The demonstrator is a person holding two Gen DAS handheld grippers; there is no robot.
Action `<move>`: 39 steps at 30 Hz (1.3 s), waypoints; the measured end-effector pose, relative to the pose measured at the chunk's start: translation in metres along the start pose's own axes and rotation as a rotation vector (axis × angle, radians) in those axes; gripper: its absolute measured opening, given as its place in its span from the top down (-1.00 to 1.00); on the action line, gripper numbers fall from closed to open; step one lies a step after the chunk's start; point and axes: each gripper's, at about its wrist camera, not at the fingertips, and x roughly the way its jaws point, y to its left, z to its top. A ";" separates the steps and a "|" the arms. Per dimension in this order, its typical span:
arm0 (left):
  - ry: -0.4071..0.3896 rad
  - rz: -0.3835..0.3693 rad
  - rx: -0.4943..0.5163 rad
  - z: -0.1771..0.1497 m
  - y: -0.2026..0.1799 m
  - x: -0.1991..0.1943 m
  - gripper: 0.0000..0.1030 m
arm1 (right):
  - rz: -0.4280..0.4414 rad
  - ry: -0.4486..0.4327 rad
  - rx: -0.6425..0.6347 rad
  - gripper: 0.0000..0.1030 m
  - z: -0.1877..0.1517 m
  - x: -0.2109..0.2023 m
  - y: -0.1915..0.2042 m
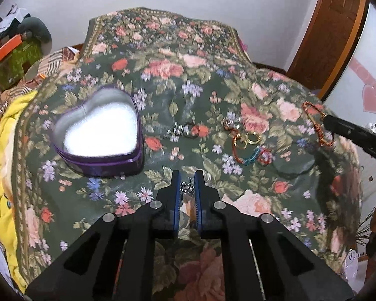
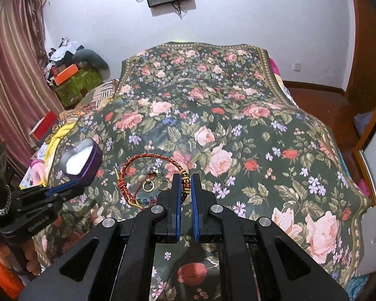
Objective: Organize jewelry
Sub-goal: 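Close the right gripper on the red braided bracelet and lift it, then carry the bracelet in the right gripper over the purple heart tin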
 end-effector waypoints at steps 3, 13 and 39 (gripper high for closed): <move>-0.037 -0.011 -0.009 0.007 0.001 -0.016 0.83 | 0.004 -0.020 -0.008 0.88 0.004 -0.006 0.004; -0.170 0.005 -0.021 0.025 0.009 -0.069 0.83 | 0.034 -0.096 -0.078 0.88 0.025 -0.021 0.035; -0.292 0.107 -0.054 0.047 0.063 -0.105 0.83 | 0.165 -0.083 -0.253 0.88 0.058 0.028 0.130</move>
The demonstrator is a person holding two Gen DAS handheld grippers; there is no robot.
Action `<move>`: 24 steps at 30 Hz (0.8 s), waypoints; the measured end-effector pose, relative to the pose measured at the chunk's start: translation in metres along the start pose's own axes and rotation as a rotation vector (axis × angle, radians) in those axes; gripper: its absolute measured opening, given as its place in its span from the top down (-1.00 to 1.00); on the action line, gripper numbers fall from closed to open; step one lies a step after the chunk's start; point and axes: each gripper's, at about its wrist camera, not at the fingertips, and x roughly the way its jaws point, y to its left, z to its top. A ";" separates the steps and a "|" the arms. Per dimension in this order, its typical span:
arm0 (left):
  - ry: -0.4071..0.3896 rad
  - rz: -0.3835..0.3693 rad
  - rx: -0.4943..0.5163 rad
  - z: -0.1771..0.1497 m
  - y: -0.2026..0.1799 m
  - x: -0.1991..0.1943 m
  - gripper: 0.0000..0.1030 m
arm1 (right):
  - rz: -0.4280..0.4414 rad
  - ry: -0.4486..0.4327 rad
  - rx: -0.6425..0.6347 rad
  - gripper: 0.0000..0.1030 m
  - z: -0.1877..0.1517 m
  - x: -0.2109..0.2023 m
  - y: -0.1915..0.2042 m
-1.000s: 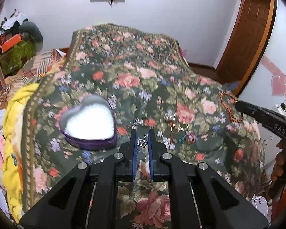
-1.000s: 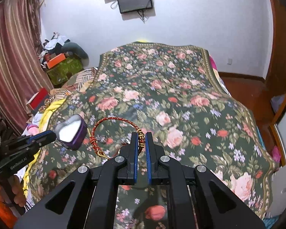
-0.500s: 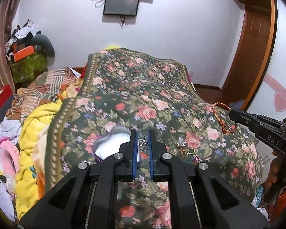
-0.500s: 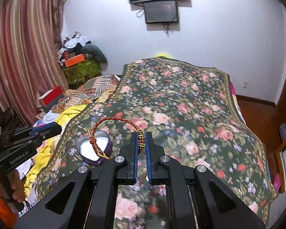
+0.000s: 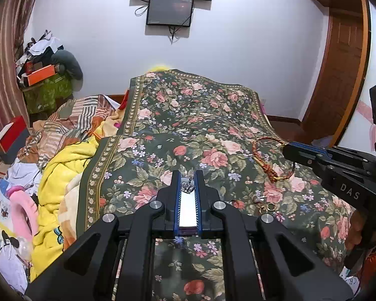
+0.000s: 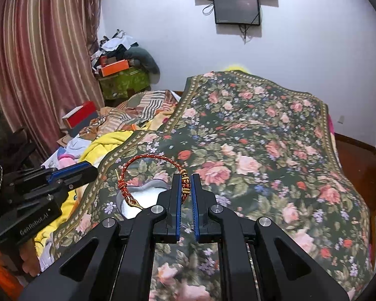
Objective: Organize jewelry
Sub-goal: 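Carry the bracelet in the right gripper over the purple heart tin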
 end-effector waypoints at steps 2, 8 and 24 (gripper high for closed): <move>0.004 0.002 -0.005 -0.001 0.004 0.004 0.83 | 0.013 0.016 0.005 0.88 0.000 0.010 0.004; 0.028 0.003 -0.023 -0.005 0.014 0.020 0.83 | 0.031 0.074 0.020 0.88 -0.006 0.040 0.011; 0.125 -0.013 -0.081 -0.023 0.038 0.066 0.83 | 0.037 0.168 0.015 0.88 -0.019 0.084 0.022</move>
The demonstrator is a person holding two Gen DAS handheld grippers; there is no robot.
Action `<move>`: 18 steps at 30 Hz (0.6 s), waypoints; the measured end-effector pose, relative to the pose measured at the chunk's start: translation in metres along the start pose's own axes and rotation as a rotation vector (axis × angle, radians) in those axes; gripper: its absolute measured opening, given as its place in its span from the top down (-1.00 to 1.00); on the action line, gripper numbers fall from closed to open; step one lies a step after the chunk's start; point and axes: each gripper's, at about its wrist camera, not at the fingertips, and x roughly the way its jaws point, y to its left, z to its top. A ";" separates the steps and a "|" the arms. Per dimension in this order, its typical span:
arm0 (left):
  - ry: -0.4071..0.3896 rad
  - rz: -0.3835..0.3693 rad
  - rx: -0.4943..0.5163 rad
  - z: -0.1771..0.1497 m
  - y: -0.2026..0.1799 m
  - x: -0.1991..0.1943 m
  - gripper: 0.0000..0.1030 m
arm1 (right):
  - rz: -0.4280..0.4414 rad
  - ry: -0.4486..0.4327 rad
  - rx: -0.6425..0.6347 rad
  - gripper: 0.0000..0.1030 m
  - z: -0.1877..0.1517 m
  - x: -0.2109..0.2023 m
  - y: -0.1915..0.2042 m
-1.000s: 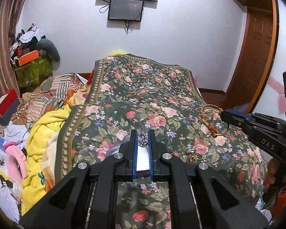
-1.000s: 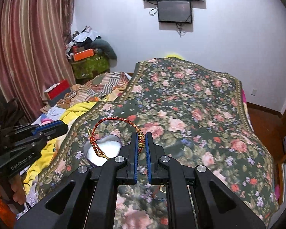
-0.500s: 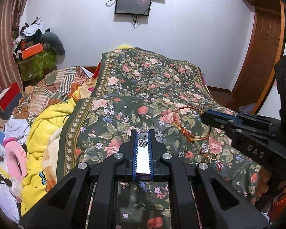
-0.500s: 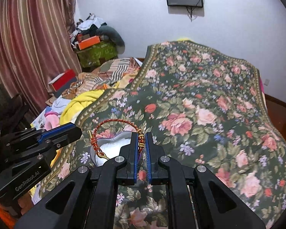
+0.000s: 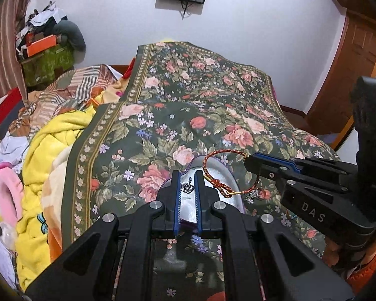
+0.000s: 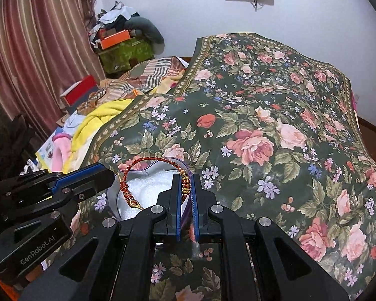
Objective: Organize jewelry
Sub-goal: 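Carry the bracelet in the right gripper over the purple heart tin, then lower the bracelet into the tin, open the right gripper, withdraw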
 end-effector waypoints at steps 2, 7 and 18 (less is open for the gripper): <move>0.008 -0.001 -0.006 -0.001 0.002 0.004 0.83 | 0.004 0.009 -0.003 0.87 0.000 0.004 0.001; 0.028 -0.002 -0.006 -0.004 0.002 0.010 0.83 | 0.009 0.025 -0.010 0.87 -0.002 0.009 0.003; 0.047 0.004 0.000 -0.006 0.002 0.013 0.83 | 0.012 0.048 -0.046 0.87 -0.004 0.014 0.011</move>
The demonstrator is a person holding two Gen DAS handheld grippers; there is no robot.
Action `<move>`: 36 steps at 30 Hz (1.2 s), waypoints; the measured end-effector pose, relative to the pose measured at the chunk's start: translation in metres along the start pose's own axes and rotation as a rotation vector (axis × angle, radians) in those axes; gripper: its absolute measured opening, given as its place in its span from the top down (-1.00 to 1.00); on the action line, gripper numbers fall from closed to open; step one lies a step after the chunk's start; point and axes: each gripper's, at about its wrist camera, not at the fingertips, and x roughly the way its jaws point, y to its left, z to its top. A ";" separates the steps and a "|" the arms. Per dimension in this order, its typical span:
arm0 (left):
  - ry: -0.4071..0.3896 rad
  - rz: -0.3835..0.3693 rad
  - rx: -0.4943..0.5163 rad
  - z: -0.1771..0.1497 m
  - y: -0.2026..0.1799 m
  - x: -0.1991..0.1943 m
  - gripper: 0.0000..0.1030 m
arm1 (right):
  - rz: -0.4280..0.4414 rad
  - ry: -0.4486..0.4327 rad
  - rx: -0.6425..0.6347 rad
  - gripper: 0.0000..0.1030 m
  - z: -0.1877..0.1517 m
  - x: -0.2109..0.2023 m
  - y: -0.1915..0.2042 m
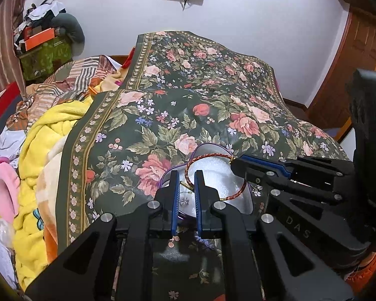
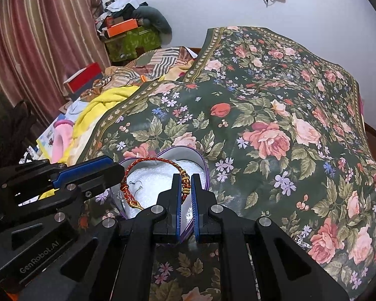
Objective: Organize jewelry
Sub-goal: 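Lower the bracelet into the tin, open the right gripper, withdraw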
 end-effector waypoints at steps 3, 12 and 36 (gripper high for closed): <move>0.000 0.003 0.001 0.000 0.000 -0.001 0.83 | 0.002 0.018 -0.003 0.87 0.000 0.001 0.001; 0.000 0.013 -0.007 0.003 0.002 -0.009 0.80 | -0.011 0.003 -0.011 0.66 0.001 -0.015 0.001; -0.112 -0.008 0.103 0.010 -0.057 -0.075 0.35 | -0.170 -0.151 0.019 0.43 -0.026 -0.122 -0.044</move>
